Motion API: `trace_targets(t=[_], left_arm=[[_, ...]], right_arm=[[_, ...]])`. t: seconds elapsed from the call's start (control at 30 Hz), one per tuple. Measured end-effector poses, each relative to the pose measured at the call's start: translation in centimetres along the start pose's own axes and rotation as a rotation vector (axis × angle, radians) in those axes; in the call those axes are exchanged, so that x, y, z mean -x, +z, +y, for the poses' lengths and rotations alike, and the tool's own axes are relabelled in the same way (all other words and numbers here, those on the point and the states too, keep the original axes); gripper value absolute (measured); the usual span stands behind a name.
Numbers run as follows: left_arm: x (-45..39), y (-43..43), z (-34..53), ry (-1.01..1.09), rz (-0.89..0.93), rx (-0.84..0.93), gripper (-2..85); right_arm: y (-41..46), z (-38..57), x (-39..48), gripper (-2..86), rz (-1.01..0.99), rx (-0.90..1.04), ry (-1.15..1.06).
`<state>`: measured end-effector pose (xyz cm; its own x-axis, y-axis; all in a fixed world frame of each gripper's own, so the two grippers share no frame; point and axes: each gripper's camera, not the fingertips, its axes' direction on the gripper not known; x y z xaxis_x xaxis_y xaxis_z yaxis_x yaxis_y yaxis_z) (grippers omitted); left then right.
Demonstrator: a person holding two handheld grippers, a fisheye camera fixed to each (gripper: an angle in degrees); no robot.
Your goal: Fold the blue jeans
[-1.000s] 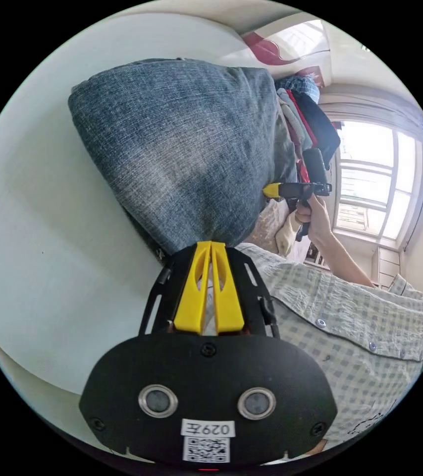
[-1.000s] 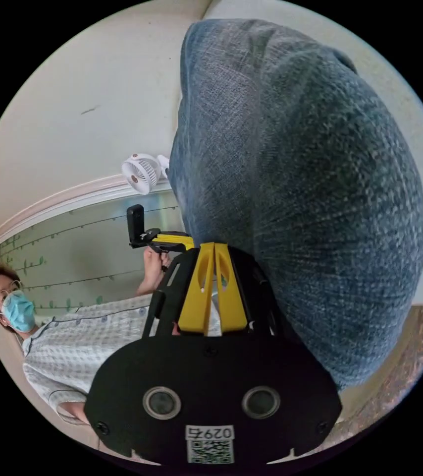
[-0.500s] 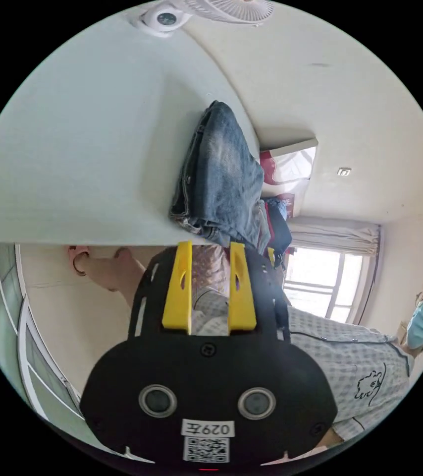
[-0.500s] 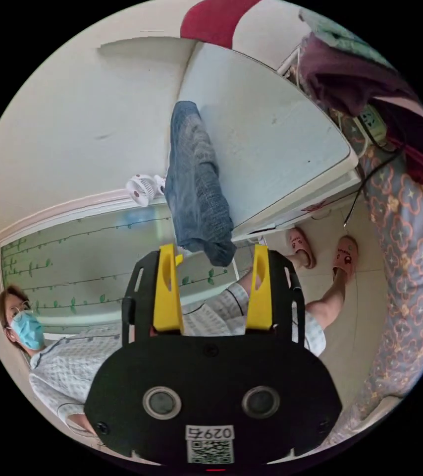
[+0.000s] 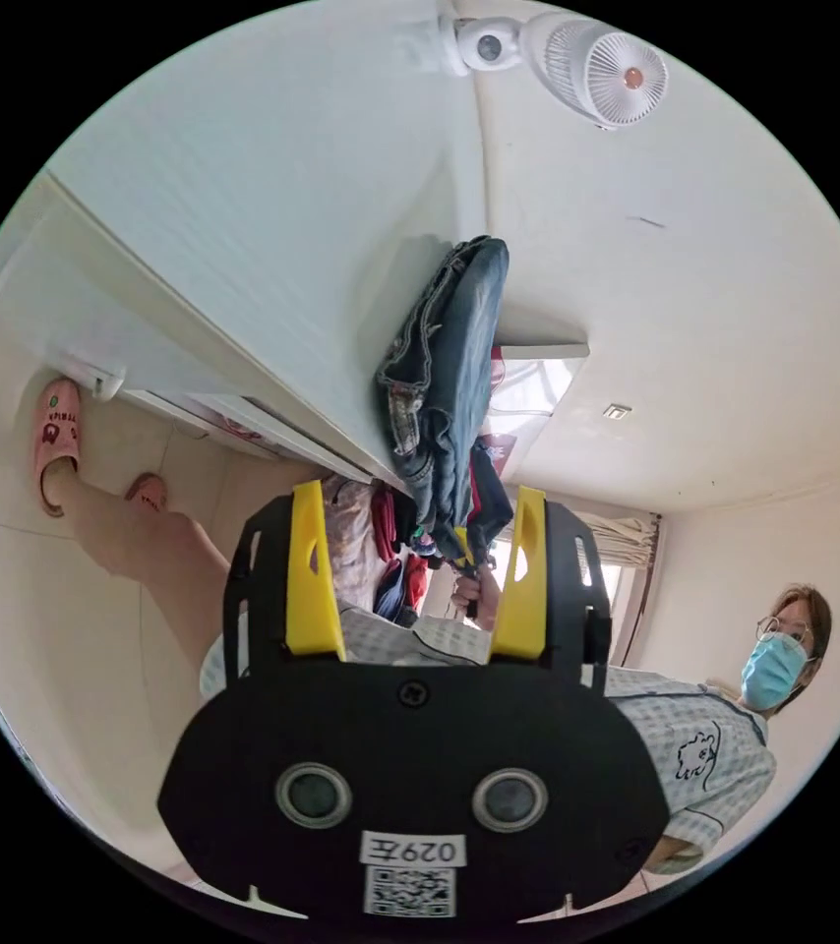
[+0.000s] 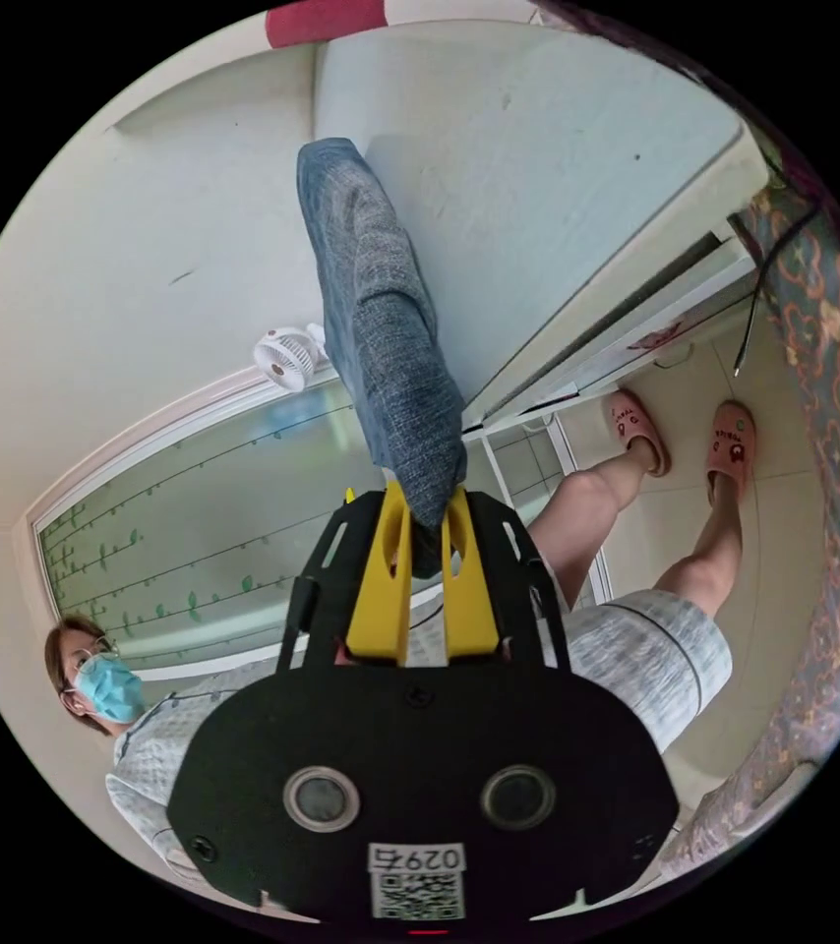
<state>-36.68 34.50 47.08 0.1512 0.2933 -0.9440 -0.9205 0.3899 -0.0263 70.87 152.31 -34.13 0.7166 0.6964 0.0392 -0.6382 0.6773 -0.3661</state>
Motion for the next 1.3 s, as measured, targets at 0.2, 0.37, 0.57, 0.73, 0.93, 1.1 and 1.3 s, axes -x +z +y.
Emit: trace_targets(t=[0.2, 0.37, 0.57, 0.73, 0.93, 1.1, 1.3], left_arm=[[0.2, 3.0, -1.2, -0.005, 0.067, 0.055, 24.4], [-0.3, 5.9, -1.8, -0.050, -0.039, 0.158, 18.0], [-0.1, 7.9, -1.6, -0.172, -0.008, 0.253, 9.1], [-1.5, 8.8, -0.3, -0.197, 0.000, 0.261, 7.1], [-2.7, 11.3, 0.2, -0.231, -0.005, 0.324, 7.0], [-4.4, 13.1, -0.2, -0.234, -0.040, 0.379, 6.8], [-6.7, 15.4, 0.9, -0.209, -0.085, 0.396, 6.6]], right_arm=[[-3.9, 8.5, 0.2, 0.6, -0.026, 0.019, 0.020], [-6.2, 13.7, -0.7, 0.8, -0.099, -0.005, 0.003], [-8.5, 19.8, 0.6, 2.6, -0.149, -0.031, -0.035], [-11.3, 25.2, -0.3, 16.0, -0.053, -0.074, 0.031], [-13.4, 29.5, -4.9, 25.8, -0.247, -0.286, 0.141], [-12.1, 32.2, -3.6, 21.4, -0.181, -0.265, 0.093], [-13.3, 40.1, 0.0, 4.6, -0.094, -0.217, -0.058]])
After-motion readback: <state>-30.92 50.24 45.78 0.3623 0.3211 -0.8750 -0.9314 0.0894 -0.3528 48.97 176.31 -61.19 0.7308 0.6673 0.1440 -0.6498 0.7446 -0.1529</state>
